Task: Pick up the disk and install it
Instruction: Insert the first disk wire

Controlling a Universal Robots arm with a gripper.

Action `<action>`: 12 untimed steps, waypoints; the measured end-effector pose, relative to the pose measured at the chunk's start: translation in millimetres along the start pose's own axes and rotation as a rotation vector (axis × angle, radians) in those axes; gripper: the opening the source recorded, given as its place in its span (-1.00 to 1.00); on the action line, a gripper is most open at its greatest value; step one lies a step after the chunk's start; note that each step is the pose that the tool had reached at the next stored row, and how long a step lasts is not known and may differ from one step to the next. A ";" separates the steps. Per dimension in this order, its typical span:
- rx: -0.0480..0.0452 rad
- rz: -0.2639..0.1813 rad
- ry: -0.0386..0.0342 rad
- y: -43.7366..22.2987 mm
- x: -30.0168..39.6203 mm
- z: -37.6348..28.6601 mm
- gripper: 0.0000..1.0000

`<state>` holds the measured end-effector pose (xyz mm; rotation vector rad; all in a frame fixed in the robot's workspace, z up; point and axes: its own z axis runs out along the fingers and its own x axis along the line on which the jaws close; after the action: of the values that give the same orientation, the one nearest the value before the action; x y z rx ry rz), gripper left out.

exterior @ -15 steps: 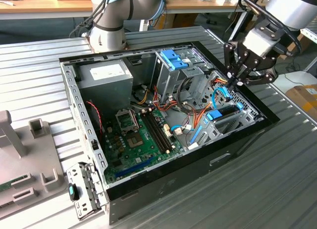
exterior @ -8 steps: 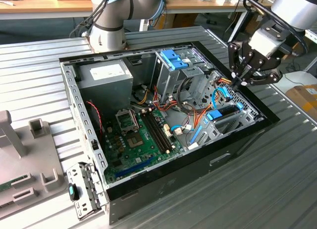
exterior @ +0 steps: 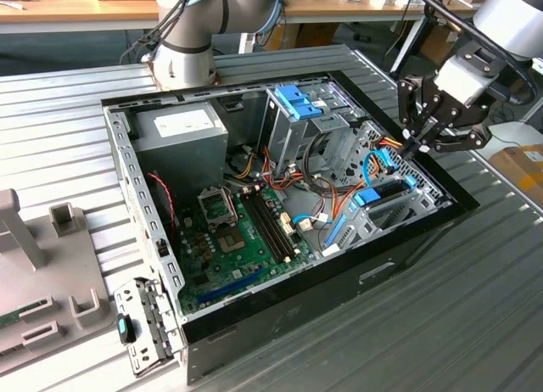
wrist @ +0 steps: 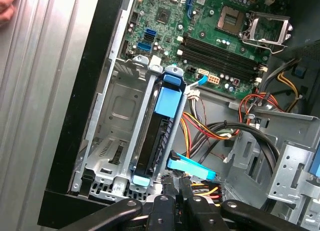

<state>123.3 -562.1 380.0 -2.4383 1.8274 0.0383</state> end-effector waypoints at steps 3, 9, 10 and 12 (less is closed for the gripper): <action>0.0000 0.000 0.0001 0.0 0.0 0.0 -0.68; 0.0000 0.000 0.0001 0.0 0.0 0.0 -0.68; 0.0000 0.000 0.0001 0.0 0.0 0.0 -0.68; 0.0000 0.000 0.0001 0.0 0.0 0.0 -0.68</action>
<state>123.3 -562.1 380.0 -2.4381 1.8278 0.0382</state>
